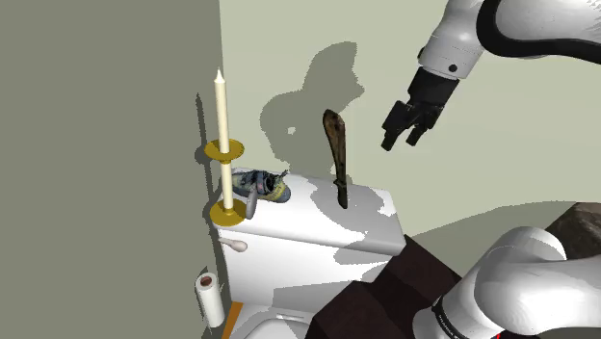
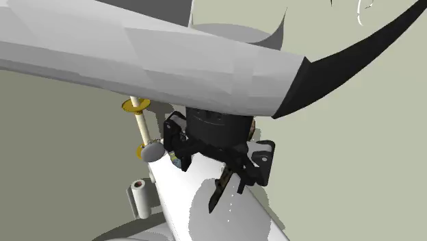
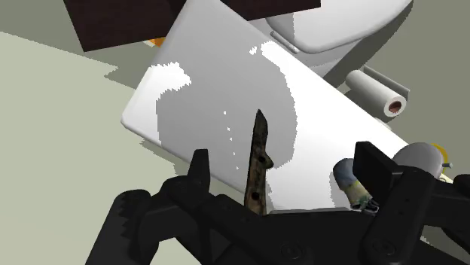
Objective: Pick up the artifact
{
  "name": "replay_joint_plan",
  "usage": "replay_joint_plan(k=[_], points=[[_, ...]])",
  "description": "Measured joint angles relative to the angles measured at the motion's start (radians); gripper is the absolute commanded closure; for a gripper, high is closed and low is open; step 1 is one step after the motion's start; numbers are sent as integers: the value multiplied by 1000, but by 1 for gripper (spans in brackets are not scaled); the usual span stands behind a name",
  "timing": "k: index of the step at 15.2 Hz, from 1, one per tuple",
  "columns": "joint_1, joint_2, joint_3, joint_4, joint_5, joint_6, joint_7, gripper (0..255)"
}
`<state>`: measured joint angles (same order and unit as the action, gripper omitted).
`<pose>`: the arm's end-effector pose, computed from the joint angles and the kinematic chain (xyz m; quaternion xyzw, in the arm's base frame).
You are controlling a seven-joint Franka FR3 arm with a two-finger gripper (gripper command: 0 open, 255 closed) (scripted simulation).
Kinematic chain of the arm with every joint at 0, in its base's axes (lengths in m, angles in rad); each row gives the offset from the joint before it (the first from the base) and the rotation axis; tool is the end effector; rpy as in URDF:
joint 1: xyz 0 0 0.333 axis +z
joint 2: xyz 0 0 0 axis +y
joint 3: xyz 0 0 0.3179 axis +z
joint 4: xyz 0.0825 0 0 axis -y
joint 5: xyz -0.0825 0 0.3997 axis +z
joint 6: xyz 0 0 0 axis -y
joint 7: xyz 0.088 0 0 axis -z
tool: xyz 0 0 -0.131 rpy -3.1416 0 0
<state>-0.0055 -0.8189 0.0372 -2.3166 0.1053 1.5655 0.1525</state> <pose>0.3130 0.0272 0.5973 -0.9966 0.0637 -0.0302 0.0418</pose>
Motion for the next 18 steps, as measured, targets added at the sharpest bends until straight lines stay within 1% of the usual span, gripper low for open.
replay_joint_plan(k=[1,2,3,5,7,9,11,12,13,15,16,18], points=[[0,0,0,0,0,0,0,0],[-4,-17,12,-28,-3,34,12,0],[-11,-31,31,-70,-9,98,29,0],[-30,-78,75,-168,-25,249,73,0],[-51,-110,138,-253,-40,409,138,0],[-86,-125,198,-341,-65,589,202,0],[-133,-116,285,-420,-91,781,292,0],[-171,-99,329,-446,-110,877,337,0],[-213,-94,375,-473,-131,969,385,0],[-321,-77,482,-513,-175,1142,487,0],[-359,-62,519,-518,-186,1197,519,0],[-395,-44,567,-531,-194,1257,558,0]])
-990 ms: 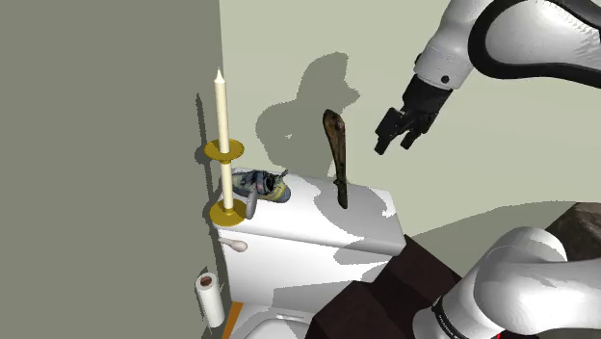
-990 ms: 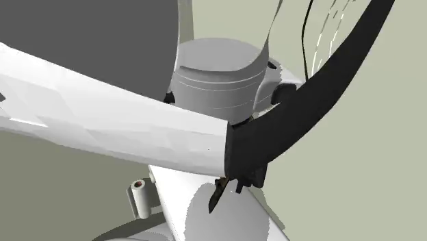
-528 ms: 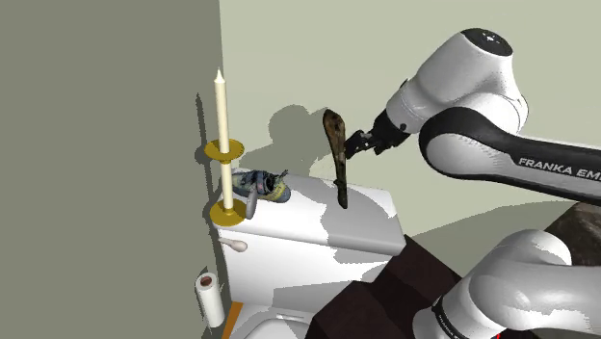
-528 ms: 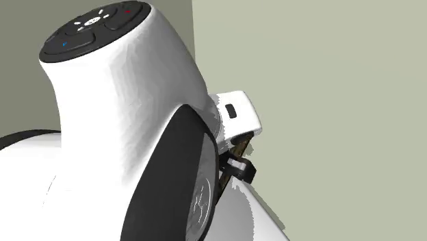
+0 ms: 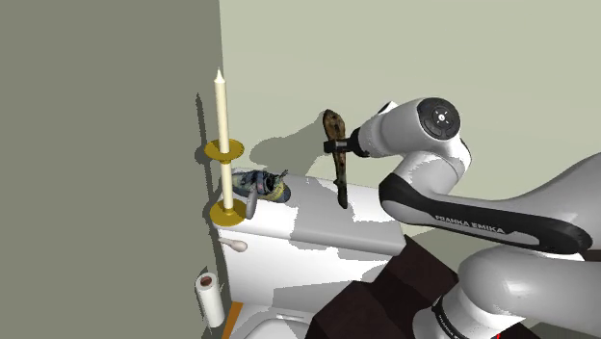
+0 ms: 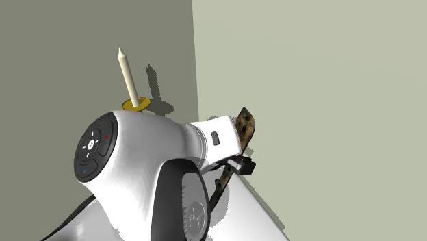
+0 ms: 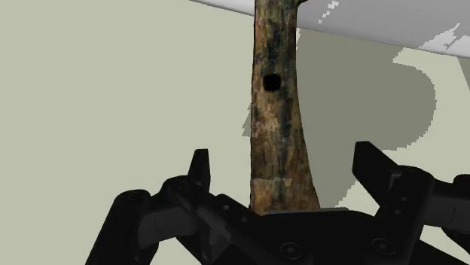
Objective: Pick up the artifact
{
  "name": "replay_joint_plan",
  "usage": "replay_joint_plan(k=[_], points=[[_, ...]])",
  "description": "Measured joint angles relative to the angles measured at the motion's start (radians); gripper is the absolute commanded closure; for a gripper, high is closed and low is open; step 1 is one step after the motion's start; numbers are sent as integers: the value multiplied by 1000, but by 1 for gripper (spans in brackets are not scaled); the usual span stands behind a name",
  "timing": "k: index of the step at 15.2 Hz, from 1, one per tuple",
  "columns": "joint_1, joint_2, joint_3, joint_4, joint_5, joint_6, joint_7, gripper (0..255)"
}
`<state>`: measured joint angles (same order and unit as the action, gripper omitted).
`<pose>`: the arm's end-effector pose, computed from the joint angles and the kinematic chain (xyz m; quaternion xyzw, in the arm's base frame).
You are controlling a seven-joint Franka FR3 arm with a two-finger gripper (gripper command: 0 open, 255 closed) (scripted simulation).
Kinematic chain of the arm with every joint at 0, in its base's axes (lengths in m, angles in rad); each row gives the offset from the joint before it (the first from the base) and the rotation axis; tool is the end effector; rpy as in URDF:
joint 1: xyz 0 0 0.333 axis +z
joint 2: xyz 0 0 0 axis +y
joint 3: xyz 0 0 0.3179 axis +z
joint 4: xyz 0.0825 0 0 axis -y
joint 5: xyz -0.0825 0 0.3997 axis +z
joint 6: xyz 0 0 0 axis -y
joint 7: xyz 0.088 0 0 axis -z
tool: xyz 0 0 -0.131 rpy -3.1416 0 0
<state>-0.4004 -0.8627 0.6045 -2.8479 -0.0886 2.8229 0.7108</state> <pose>0.3800 0.0657 0.4443 0.8873 -0.1979 0.4057 0.0946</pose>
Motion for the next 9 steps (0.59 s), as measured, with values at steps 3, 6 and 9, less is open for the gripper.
replay_joint_plan(k=[3,6,9], points=[[-26,16,40,-25,-5,55,30,0],[-46,30,66,-42,-8,92,48,255],[-46,29,67,-44,-8,96,49,255]])
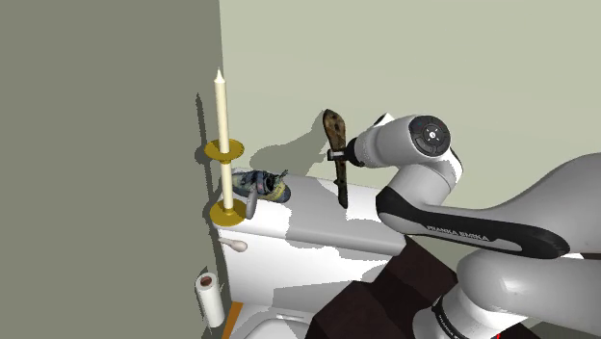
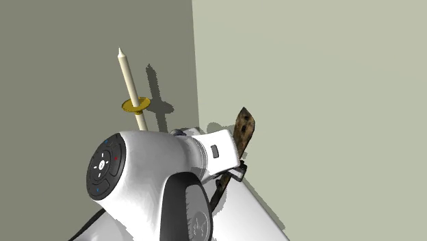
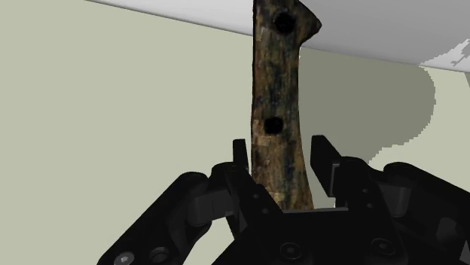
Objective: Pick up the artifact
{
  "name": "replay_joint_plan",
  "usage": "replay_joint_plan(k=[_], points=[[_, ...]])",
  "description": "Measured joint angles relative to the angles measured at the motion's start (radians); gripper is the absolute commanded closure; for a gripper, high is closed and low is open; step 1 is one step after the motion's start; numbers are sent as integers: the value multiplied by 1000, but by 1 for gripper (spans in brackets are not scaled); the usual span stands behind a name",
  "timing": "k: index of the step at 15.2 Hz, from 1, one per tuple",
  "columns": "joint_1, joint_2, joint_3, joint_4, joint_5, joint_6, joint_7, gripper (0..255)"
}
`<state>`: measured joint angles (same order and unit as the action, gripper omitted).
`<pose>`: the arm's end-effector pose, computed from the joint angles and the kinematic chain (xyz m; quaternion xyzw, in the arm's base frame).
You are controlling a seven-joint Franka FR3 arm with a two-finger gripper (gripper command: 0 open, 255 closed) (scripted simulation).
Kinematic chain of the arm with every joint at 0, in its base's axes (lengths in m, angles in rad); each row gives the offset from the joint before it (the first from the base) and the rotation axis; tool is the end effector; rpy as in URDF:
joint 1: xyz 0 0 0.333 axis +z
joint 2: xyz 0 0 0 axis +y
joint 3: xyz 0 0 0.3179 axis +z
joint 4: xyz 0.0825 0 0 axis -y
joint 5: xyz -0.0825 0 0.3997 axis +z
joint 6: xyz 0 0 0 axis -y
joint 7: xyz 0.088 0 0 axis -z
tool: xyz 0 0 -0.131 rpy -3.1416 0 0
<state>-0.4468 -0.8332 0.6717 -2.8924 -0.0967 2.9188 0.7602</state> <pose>0.3804 0.0656 0.4149 0.8853 -0.1985 0.4098 0.0941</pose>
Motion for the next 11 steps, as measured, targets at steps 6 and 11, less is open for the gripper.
replay_joint_plan(k=[6,11], points=[[-2,1,1,1,0,1,1,255],[21,-14,-29,25,3,-46,-20,255]])
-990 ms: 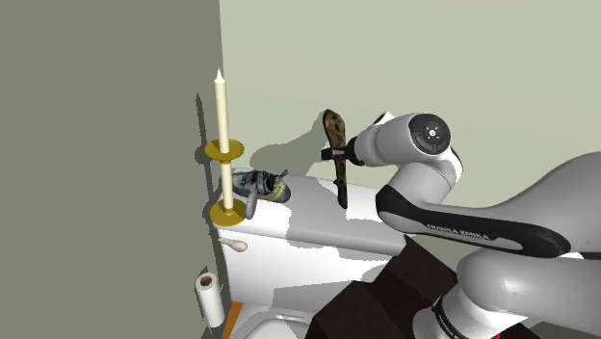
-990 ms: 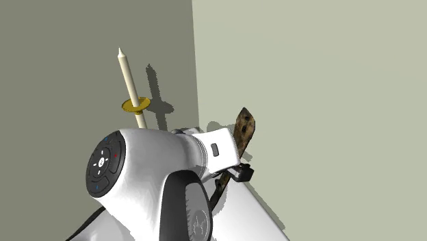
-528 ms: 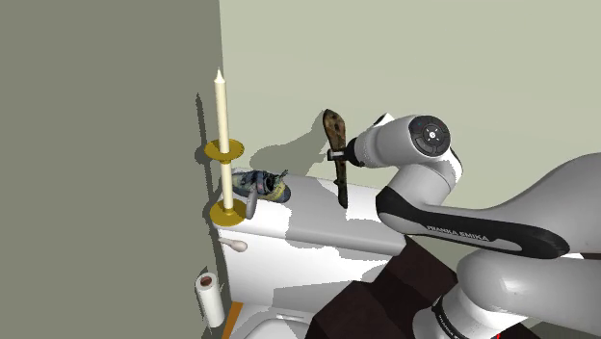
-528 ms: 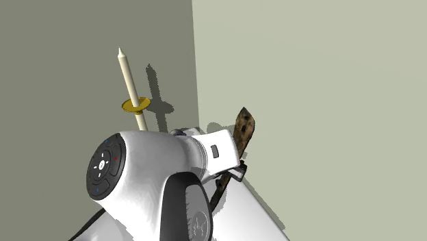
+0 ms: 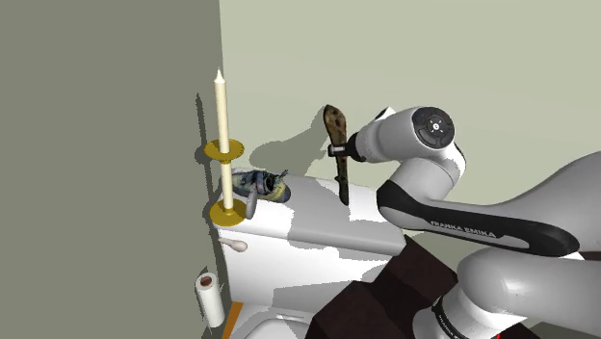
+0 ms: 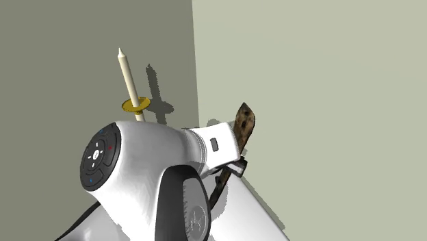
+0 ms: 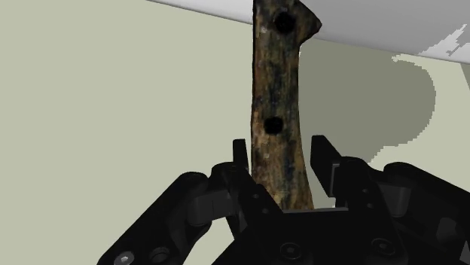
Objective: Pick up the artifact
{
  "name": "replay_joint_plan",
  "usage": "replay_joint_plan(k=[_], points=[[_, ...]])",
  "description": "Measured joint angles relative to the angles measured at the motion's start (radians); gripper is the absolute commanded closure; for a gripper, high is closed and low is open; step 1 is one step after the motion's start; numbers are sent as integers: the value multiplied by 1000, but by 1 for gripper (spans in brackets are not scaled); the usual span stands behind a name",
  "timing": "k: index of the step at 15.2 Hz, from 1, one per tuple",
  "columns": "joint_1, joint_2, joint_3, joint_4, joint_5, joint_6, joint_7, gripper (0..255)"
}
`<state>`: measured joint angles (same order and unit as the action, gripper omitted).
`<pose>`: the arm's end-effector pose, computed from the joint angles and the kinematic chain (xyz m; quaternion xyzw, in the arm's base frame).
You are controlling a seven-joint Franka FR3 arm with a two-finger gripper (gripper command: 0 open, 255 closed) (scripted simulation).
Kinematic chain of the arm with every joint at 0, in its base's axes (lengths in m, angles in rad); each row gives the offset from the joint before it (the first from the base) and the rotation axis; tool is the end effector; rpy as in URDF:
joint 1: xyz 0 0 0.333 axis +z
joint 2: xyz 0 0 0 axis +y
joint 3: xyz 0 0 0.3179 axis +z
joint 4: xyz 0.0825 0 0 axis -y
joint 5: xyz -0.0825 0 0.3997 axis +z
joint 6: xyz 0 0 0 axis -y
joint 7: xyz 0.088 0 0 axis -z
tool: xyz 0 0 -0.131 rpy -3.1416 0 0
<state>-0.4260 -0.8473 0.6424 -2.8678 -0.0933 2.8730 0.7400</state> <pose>0.3812 0.0670 0.4300 0.8855 -0.1985 0.4094 0.0944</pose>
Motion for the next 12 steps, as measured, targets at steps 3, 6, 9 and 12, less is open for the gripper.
replay_joint_plan(k=[3,6,9,12], points=[[21,-17,-33,23,4,-46,-24,255],[32,-25,-61,52,5,-86,-46,255],[46,-37,-86,82,7,-131,-67,255],[57,-48,-105,107,10,-169,-82,255]])
